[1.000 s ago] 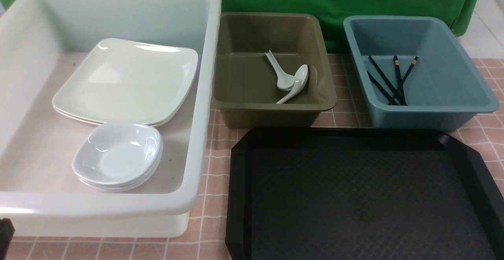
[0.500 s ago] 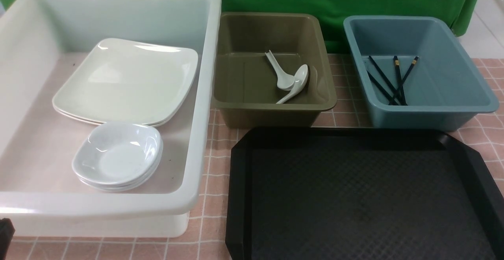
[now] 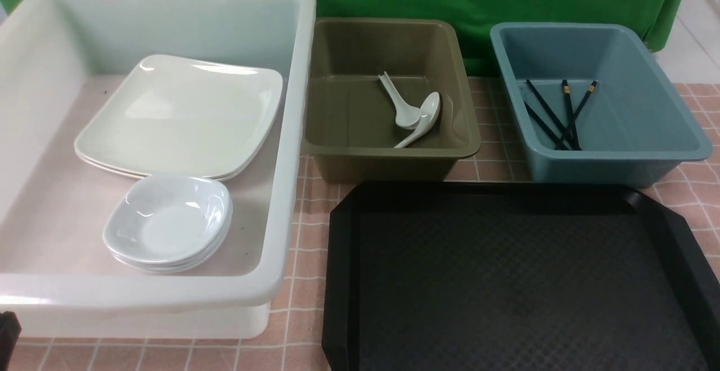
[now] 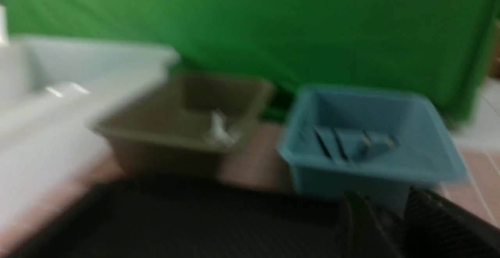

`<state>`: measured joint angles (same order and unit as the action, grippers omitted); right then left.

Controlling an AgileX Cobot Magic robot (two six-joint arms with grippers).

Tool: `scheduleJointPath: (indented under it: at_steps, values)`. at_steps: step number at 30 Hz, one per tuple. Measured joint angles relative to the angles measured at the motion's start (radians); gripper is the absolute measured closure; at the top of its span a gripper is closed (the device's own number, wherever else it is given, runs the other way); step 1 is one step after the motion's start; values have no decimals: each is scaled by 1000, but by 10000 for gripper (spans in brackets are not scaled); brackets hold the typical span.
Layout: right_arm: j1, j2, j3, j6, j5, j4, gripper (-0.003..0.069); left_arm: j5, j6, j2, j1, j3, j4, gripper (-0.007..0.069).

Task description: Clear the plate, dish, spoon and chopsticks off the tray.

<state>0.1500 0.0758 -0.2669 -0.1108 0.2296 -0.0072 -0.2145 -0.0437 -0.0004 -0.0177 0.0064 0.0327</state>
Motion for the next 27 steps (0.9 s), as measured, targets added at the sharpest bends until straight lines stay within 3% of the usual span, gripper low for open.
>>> scheduleJointPath:
  at_steps: [4, 7, 27]
  values:
    - [-163, -24, 187, -11, 19, 0, 419, 0, 0, 0, 0, 0, 0, 620]
    - [-214, -61, 246, -9, -1, -2, 419, -1, 0, 0, 0, 0, -1, 620]
    - [-165, -61, 250, -7, -28, 0, 419, -5, 0, -1, 0, 0, -1, 620]
